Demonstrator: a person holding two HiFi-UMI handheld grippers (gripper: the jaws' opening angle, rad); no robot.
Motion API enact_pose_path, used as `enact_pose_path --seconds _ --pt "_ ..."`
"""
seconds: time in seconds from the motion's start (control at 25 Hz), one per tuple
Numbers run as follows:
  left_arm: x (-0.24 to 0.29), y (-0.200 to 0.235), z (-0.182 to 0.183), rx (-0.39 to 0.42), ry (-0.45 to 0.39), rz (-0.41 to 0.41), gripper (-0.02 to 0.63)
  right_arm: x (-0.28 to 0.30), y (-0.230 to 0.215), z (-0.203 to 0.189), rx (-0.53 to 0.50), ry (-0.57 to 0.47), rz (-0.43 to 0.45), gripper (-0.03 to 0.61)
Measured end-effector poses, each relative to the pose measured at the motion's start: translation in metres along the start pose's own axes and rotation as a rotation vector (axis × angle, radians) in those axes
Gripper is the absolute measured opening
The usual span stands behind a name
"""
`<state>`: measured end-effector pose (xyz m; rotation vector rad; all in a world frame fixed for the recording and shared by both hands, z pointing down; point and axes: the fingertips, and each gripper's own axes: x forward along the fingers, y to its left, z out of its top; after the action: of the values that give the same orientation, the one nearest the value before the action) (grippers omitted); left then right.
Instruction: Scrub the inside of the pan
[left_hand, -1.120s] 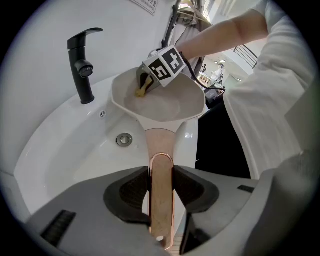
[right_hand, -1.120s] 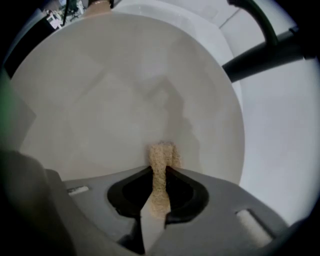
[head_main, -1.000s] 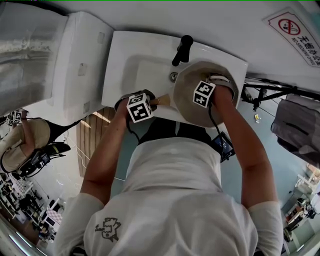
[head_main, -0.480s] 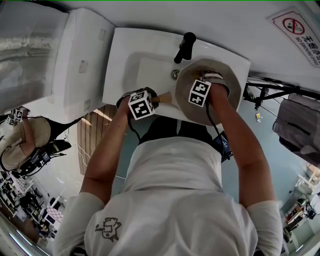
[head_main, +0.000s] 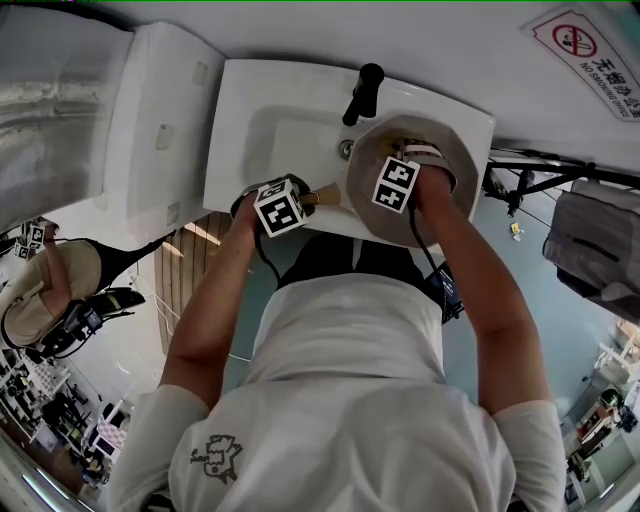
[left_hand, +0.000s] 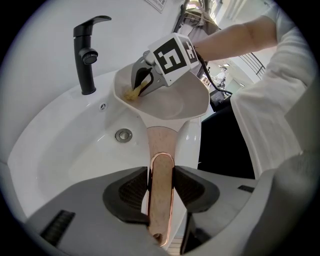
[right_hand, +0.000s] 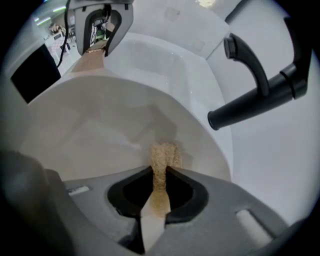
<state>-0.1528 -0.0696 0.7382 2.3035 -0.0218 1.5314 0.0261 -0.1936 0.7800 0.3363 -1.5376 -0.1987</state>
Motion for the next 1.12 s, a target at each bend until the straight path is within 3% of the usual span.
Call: enact_pose_path --seconds 0.4,0.76,1.12 --pt "-0.008 0.001 0.003 -0.028 -0.024 0.018 0.179 -0.030 0.001 0.003 0.098 -0.059 0.006 0.061" --pt "-0.033 0.003 0.024 0.008 -0.097 0.064 0.190 -0.065 0.000 0.002 0.278 -0.154 0.037 0.061" --pt "-0.076 0.013 0.048 0.051 -0.166 0.176 0.190 -0.126 -0.021 -0.002 0.518 -0.301 0.043 0.060"
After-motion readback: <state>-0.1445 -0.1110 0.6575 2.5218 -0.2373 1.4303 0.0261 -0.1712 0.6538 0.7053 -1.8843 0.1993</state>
